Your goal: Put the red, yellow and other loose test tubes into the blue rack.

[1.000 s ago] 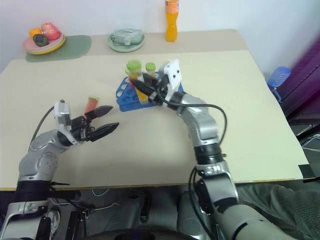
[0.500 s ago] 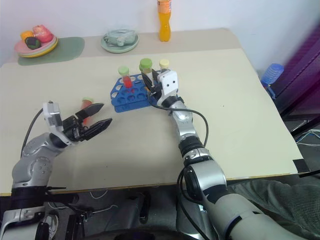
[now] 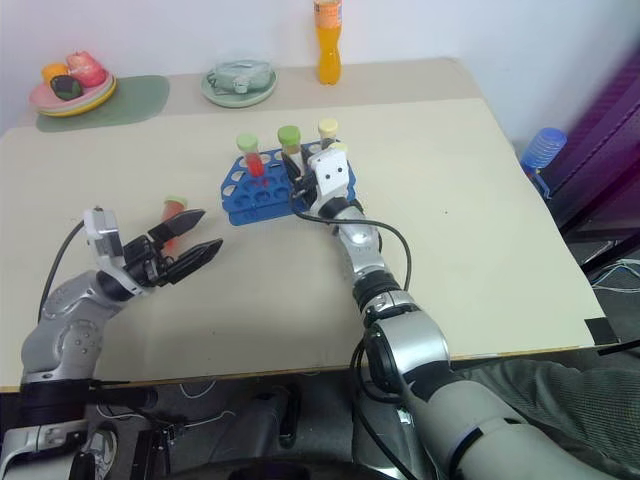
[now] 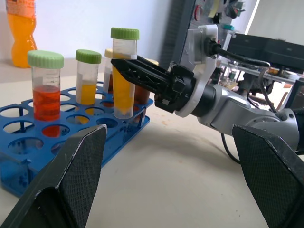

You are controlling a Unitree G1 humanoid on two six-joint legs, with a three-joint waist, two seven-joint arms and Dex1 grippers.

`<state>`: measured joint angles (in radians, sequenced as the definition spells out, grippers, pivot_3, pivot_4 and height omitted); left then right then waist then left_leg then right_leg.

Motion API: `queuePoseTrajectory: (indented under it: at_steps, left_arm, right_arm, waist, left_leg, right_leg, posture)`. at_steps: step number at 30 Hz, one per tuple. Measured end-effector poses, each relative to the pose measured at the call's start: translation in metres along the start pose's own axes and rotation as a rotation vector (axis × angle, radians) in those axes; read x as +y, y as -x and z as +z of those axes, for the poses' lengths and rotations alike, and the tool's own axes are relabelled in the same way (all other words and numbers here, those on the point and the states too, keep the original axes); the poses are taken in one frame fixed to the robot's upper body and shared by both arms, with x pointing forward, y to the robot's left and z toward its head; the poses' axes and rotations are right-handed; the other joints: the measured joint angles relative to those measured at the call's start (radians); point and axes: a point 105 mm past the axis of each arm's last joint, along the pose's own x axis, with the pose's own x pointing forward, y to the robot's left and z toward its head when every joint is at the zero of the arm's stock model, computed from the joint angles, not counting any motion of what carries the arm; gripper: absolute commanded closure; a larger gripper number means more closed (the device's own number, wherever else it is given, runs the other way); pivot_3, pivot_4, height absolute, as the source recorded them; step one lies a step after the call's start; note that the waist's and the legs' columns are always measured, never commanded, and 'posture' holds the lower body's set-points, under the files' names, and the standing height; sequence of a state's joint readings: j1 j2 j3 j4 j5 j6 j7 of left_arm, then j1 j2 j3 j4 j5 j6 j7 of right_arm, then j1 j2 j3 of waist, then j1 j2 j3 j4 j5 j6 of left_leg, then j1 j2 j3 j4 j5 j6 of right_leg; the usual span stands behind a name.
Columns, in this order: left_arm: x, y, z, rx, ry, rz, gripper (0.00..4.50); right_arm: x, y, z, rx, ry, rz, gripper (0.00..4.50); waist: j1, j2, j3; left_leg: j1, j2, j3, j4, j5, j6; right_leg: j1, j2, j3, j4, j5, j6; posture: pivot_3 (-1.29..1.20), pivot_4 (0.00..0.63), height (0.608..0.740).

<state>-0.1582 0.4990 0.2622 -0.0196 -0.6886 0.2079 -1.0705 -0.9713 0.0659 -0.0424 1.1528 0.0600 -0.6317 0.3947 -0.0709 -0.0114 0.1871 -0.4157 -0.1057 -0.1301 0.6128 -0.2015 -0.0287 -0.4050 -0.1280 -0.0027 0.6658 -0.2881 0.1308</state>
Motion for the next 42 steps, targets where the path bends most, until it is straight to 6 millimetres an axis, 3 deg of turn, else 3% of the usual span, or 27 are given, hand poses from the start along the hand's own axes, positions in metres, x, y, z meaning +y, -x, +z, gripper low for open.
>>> queuePoseTrajectory:
  at_steps: [12,18,25,28,35,42]
  left_arm:
    - [-0.002,0.004,0.000,0.004,-0.005,0.016,0.19]
    - [0.001,0.006,0.001,-0.001,-0.010,0.029,0.19]
    - [0.006,0.005,0.004,-0.017,-0.008,0.073,0.19]
    - [0.017,0.003,0.010,-0.033,-0.009,0.151,0.19]
    - [0.046,0.003,0.026,-0.061,-0.047,0.382,0.19]
    - [0.057,0.000,0.030,0.032,-0.029,0.619,0.19]
  right_arm:
    - [-0.003,0.004,-0.013,0.059,-0.022,-0.018,3.75]
    - [-0.003,0.014,-0.020,0.066,-0.040,0.005,0.77]
    - [0.002,0.016,-0.012,0.024,0.063,0.085,0.77]
    - [0.000,0.025,-0.011,0.020,0.106,0.138,0.77]
    - [-0.017,0.061,-0.017,0.089,0.187,0.229,0.77]
    - [-0.046,0.109,0.000,0.223,0.248,0.288,0.77]
  waist:
    - [0.001,0.000,0.000]
    - [-0.001,0.000,0.000]
    - [0.001,0.000,0.000]
    - [0.003,0.000,0.000]
    - [0.004,0.000,0.000]
    - [0.016,0.000,0.000]
  left_leg:
    - [0.000,0.000,0.000,0.000,0.000,0.000]
    - [0.000,0.000,0.000,-0.001,0.000,0.000]
    - [0.000,0.000,0.000,0.000,0.000,0.000]
    - [0.000,0.000,0.000,0.000,0.000,0.000]
    - [0.000,0.000,0.000,0.000,0.000,0.000]
    - [0.000,0.000,0.000,0.000,-0.003,0.004]
  right_leg:
    - [0.000,0.000,0.000,0.000,0.000,0.000]
    - [0.000,0.000,0.000,0.000,0.000,0.000]
    - [0.000,0.000,0.000,0.000,0.000,0.000]
    - [0.000,0.000,0.000,0.000,0.000,0.000]
    - [0.000,0.000,0.000,0.000,0.000,0.000]
    - [0.000,0.000,0.000,-0.001,0.000,0.000]
  posture:
    - [0.00,0.150,0.740]
    - [0.00,0.150,0.740]
    - [0.00,0.150,0.740]
    - [0.00,0.150,0.740]
    - [0.00,0.150,0.740]
    - [0.00,0.150,0.740]
